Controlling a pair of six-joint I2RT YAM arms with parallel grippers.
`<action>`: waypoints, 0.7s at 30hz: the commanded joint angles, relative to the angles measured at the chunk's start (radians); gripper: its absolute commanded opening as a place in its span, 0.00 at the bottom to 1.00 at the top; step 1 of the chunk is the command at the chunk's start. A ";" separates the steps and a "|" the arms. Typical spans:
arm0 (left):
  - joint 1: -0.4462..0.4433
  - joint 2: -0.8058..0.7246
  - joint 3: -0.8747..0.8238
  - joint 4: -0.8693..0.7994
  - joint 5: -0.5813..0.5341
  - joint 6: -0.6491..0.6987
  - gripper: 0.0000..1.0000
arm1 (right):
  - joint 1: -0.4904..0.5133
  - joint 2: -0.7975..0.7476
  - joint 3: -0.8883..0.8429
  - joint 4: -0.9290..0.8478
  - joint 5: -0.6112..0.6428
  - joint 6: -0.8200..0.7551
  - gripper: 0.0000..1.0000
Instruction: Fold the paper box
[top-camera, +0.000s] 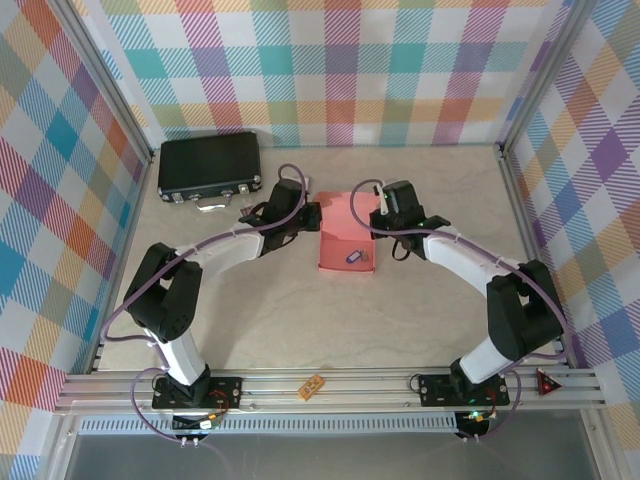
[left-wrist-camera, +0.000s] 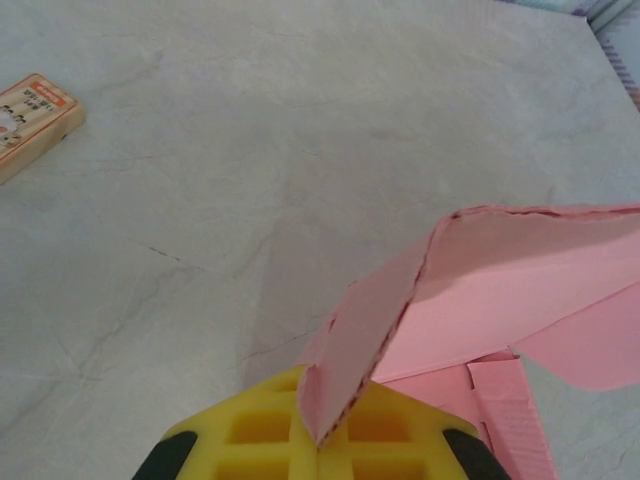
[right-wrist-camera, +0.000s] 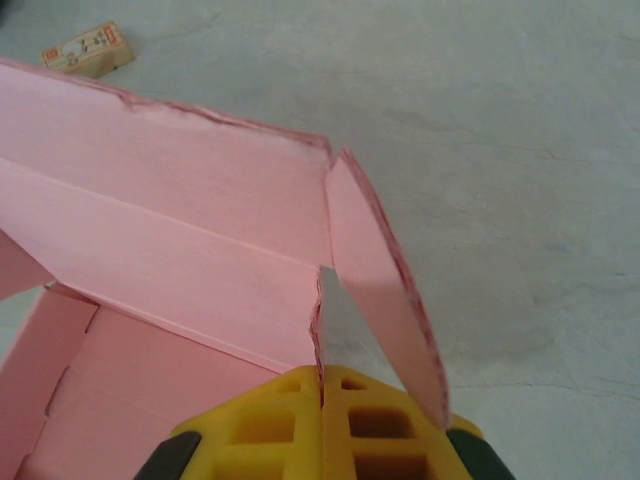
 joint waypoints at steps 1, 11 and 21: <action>-0.032 -0.059 -0.040 0.094 -0.082 -0.050 0.05 | 0.025 -0.056 -0.033 0.105 0.078 0.034 0.02; -0.083 -0.072 -0.122 0.199 -0.204 -0.093 0.02 | 0.069 -0.068 -0.122 0.261 0.141 0.053 0.01; -0.120 -0.072 -0.155 0.252 -0.270 -0.119 0.01 | 0.111 -0.072 -0.197 0.422 0.203 0.067 0.01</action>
